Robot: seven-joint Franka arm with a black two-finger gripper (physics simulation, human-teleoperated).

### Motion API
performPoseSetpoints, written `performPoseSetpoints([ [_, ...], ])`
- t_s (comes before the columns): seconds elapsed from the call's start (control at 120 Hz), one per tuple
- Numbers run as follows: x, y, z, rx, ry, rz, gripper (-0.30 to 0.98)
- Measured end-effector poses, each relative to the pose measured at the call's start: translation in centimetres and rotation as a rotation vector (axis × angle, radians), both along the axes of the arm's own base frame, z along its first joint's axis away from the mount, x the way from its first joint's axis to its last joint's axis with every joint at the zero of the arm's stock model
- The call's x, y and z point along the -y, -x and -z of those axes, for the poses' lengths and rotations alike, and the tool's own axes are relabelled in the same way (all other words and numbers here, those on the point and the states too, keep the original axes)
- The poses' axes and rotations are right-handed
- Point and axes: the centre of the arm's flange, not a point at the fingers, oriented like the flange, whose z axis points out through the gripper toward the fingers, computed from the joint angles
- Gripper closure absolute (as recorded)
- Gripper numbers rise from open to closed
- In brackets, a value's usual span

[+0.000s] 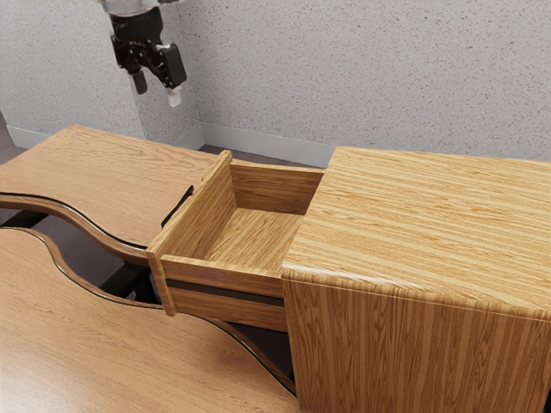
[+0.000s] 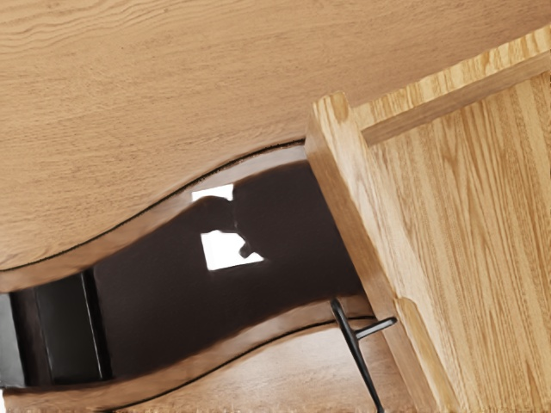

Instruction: Push the drawer handle with one arm to close the drawer

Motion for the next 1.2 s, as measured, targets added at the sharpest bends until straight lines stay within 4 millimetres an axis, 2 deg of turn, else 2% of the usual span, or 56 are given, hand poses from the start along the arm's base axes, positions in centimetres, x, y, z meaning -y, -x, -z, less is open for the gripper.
performPoseSetpoints([
  [0.083, 0.3, 0.0, 0.3, -0.007, 0.021, 0.012, 0.0],
  [0.15, 0.7, 0.4, 1.5, -0.04, 0.025, 0.02, 0.0],
  [0.192, 1.4, 1.9, 2.0, -0.06, 0.014, 0.028, 0.0],
  [0.267, 2.1, 4.7, 4.2, -0.121, 0.006, 0.038, 0.0],
  [0.333, 2.3, 6.7, 6.4, -0.165, 0.005, 0.064, 0.16],
  [0.367, 1.5, 7.5, 7.7, -0.178, 0.008, 0.065, 0.26],
  [0.417, -0.8, 8.3, 8.6, -0.174, 0.001, 0.056, 0.4],
  [0.508, -4.4, 9.1, 12.1, -0.159, -0.016, 0.109, 0.56],
  [0.55, -5.4, 9.2, 13.2, -0.135, -0.023, 0.156, 0.61],
  [0.633, -6.1, 8.7, 14.8, -0.071, -0.046, 0.297, 0.68],
  [0.733, -6.3, 8.0, 15.2, -0.013, -0.078, 0.464, 0.73],
  [0.917, -6.0, 7.6, 16.5, -0.005, -0.094, 0.743, 0.77],
  [1.017, -4.7, 7.9, 18.3, -0.025, -0.068, 0.887, 0.77],
  [1.2, -2.9, 7.0, 19.5, -0.042, -0.051, 1.096, 0.78],
])
